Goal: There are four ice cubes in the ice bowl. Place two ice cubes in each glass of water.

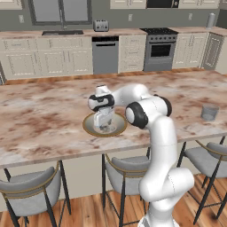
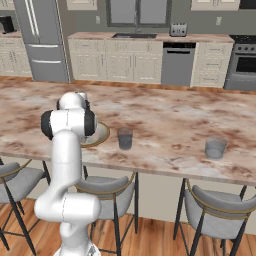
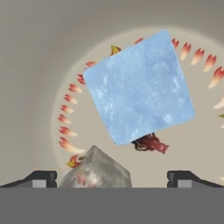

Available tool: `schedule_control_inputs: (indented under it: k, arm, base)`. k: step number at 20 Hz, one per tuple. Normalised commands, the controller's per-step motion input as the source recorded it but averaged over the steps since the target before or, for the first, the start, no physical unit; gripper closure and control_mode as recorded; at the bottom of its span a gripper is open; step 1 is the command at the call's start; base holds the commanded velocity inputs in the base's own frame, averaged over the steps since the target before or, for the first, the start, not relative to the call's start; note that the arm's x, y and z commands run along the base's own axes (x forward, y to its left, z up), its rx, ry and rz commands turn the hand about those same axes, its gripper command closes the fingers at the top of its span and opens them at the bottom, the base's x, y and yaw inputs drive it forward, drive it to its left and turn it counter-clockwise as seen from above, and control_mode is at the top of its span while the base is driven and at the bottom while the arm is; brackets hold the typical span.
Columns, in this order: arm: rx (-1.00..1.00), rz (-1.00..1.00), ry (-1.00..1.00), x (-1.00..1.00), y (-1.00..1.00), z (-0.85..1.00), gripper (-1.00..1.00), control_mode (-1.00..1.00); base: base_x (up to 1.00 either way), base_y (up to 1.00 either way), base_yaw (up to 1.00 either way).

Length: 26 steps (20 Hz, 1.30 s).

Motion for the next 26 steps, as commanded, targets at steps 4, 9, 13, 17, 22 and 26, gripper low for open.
schedule_control_inputs:
  k: [4, 9, 13, 17, 22, 26]
  arm:
    - [0.00, -0.16, 0.03, 0.00, 0.00, 0.01, -1.00, -1.00]
    - [0.00, -0.15, 0.02, -0.10, 0.01, 0.00, -1.00, -1.00]
    - [0.00, -0.13, 0.00, -0.09, 0.11, 0.00, -1.00, -1.00]
    - [0.00, -0.10, 0.00, 0.00, 0.02, 0.00, -1.00, -1.00]
    - [-0.01, -0.07, 0.00, -0.04, 0.00, 0.00, -1.00, -1.00]
    - [-0.01, -0.05, 0.00, -0.29, 0.00, 0.00, -1.00, -1.00]
  base:
    - [0.00, 0.00, 0.00]
    - [0.00, 0.00, 0.00]
    - [0.00, 0.00, 0.00]
    - [0.00, 0.00, 0.00]
    - [0.00, 0.00, 0.00]
    - [0.00, 0.00, 0.00]
